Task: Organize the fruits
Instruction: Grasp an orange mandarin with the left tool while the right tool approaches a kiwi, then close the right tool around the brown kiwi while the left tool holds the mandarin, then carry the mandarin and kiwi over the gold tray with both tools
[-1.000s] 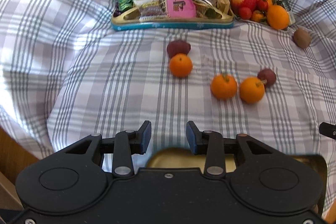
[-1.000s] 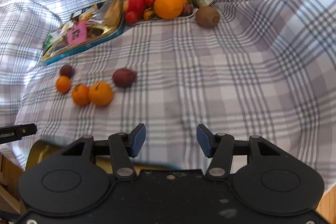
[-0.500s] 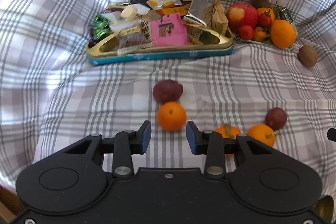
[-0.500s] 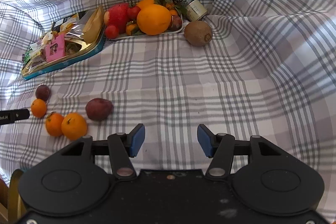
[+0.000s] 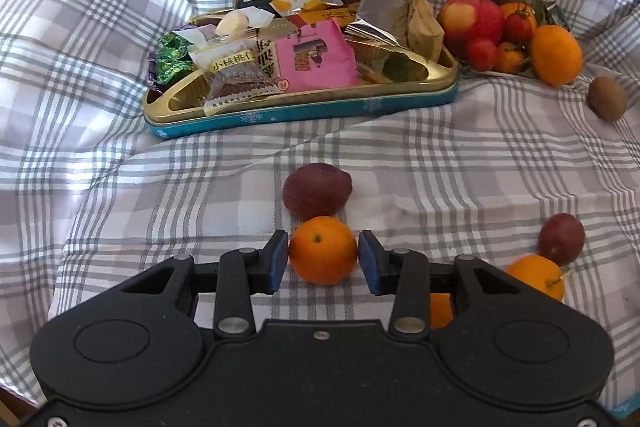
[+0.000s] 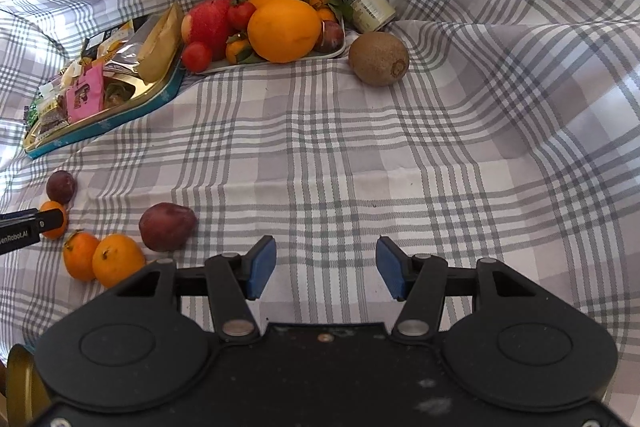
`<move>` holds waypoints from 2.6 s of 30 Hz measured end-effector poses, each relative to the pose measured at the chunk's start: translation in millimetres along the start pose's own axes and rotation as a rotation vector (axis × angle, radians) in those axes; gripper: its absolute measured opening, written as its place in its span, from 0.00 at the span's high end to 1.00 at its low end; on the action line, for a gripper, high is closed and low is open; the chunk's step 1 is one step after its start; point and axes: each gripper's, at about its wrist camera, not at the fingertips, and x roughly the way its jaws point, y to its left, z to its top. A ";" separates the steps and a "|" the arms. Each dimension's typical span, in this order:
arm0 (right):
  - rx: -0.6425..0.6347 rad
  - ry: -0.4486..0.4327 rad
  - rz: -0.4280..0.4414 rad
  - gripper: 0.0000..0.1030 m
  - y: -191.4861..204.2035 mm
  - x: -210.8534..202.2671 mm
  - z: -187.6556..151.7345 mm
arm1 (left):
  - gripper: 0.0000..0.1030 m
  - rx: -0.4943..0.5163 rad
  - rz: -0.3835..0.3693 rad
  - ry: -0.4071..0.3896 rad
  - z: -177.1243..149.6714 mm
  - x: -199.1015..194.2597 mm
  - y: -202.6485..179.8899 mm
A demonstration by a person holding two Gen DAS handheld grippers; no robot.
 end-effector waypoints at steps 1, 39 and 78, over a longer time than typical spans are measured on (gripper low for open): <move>0.000 0.003 0.000 0.43 -0.2 1.9 0.7 | 0.51 0.006 0.001 -0.003 -0.5 1.5 -0.4; 0.018 -0.278 -0.147 0.29 -40.6 103.7 125.5 | 0.50 -0.014 -0.017 -0.009 -3.2 23.2 1.0; 0.023 -0.185 0.015 0.42 -23.9 66.0 46.9 | 0.50 -0.040 -0.027 0.004 -2.2 24.3 3.4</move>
